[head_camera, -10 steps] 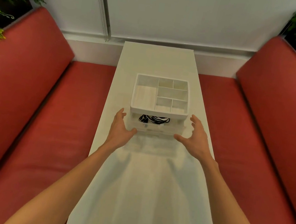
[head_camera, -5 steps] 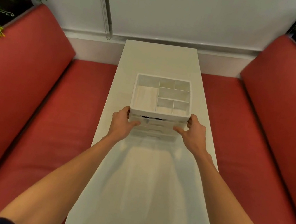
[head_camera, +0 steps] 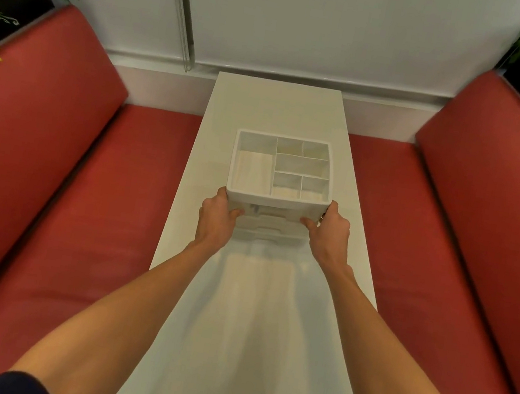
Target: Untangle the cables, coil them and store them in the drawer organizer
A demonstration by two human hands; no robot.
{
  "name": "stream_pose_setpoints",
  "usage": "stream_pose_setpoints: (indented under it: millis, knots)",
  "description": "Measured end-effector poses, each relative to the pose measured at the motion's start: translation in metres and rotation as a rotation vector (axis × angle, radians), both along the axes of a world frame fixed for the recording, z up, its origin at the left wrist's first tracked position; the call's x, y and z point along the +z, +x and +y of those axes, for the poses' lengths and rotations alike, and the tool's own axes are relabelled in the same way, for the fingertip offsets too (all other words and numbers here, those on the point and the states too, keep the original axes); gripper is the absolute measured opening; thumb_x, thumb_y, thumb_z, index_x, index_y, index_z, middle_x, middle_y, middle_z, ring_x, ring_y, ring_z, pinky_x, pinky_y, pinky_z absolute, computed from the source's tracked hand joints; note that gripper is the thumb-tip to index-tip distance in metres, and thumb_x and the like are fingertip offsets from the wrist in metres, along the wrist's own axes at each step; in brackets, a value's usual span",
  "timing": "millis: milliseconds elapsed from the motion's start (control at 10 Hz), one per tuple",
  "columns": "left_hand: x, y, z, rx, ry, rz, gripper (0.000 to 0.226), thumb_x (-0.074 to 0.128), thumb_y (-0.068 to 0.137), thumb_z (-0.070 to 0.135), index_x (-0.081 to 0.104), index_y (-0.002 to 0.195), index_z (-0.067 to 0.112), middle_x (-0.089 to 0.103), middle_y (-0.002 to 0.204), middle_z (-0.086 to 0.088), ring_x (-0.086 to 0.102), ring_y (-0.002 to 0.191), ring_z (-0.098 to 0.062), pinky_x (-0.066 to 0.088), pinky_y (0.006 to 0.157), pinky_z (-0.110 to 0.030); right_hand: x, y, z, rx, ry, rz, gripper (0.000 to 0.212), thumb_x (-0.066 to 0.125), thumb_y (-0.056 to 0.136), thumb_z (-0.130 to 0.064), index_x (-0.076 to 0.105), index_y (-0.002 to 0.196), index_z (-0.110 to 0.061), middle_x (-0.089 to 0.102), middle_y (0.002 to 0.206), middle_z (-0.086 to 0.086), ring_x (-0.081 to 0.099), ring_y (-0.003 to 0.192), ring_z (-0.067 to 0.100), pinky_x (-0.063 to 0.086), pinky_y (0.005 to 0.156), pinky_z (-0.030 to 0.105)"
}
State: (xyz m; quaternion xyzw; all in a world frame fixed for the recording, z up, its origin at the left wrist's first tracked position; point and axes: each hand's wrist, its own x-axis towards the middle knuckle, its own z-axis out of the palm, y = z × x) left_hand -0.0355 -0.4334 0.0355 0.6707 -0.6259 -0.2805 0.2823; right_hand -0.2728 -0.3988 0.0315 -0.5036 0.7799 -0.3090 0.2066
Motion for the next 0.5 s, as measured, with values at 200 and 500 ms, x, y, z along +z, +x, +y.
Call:
stream_pose_setpoints:
  millis: [200, 500]
  knots:
    - [0.000, -0.001, 0.001, -0.014, 0.005, -0.014, 0.041, 0.076, 0.097, 0.014, 0.056, 0.130, 0.000, 0.071, 0.116, -0.020, 0.068, 0.107, -0.040, 0.057, 0.093, -0.048, -0.001, 0.003, 0.001, -0.003, 0.003, 0.012, 0.049, 0.084, 0.095, -0.023, 0.054, 0.130, -0.005, 0.072, 0.118, 0.018, 0.071, 0.107, 0.037, 0.060, 0.094, 0.050]
    - [0.020, 0.028, 0.002, -0.203, 0.060, -0.149, 0.062, 0.065, 0.098, 0.005, 0.036, 0.153, 0.003, 0.056, 0.145, -0.020, 0.056, 0.131, -0.042, 0.050, 0.106, -0.051, 0.042, -0.020, 0.015, 0.239, 0.121, 0.058, 0.080, 0.066, 0.093, 0.002, 0.030, 0.164, -0.009, 0.053, 0.157, 0.014, 0.053, 0.141, 0.039, 0.047, 0.110, 0.040]
